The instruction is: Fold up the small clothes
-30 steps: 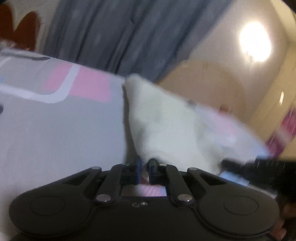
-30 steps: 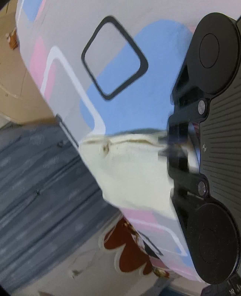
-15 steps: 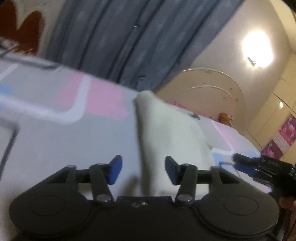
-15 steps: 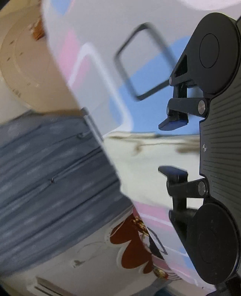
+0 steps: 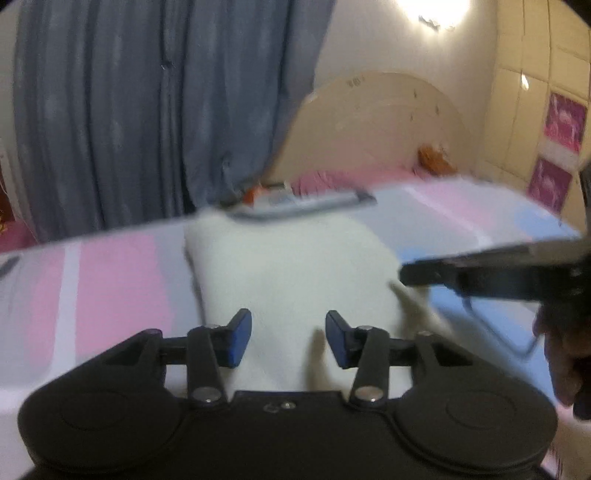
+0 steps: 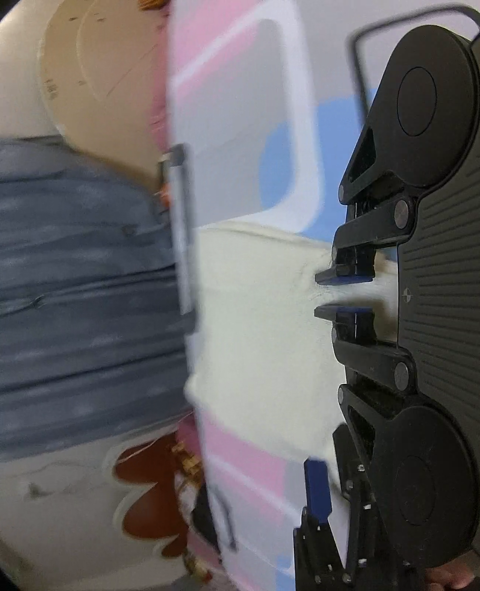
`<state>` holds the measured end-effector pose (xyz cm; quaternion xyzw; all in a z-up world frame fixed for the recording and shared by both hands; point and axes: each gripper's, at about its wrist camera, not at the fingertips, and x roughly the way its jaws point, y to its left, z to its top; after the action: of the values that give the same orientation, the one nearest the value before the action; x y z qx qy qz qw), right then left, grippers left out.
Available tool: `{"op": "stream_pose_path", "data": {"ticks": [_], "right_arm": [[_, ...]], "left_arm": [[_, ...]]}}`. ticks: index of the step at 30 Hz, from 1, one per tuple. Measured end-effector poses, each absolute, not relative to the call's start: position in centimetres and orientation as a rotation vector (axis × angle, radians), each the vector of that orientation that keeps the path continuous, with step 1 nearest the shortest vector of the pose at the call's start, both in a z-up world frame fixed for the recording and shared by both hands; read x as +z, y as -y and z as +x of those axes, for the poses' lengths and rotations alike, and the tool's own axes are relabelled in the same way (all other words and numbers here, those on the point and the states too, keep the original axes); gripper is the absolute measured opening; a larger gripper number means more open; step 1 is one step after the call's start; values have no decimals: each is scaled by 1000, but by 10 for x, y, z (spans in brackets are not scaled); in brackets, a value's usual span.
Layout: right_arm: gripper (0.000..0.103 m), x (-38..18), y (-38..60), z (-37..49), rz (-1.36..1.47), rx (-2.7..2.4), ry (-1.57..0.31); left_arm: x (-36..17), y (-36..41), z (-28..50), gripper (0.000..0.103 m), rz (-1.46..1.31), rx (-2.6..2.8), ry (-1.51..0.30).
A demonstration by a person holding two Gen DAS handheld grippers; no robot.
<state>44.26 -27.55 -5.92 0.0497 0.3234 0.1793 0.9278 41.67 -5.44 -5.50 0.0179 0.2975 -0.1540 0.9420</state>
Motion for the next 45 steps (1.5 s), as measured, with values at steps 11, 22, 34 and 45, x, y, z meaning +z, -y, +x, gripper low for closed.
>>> {"op": "stream_pose_path", "data": {"ticks": [11,22,34,45], "right_arm": [[11,-82,274,526,71,311,-753],[11,-57,301,436,176,426,-674],[32,-82,308,359,244,347,-806],[61,-64,345,433,575,397,-780]], "left_arm": [[-89,37,520,57,-96,-245,-723],[-72,37,430,66,3,-281,-686],[-96,32,373,79,-26,-246,-750],[-84,15,440,71,-204,-273,-815]]}}
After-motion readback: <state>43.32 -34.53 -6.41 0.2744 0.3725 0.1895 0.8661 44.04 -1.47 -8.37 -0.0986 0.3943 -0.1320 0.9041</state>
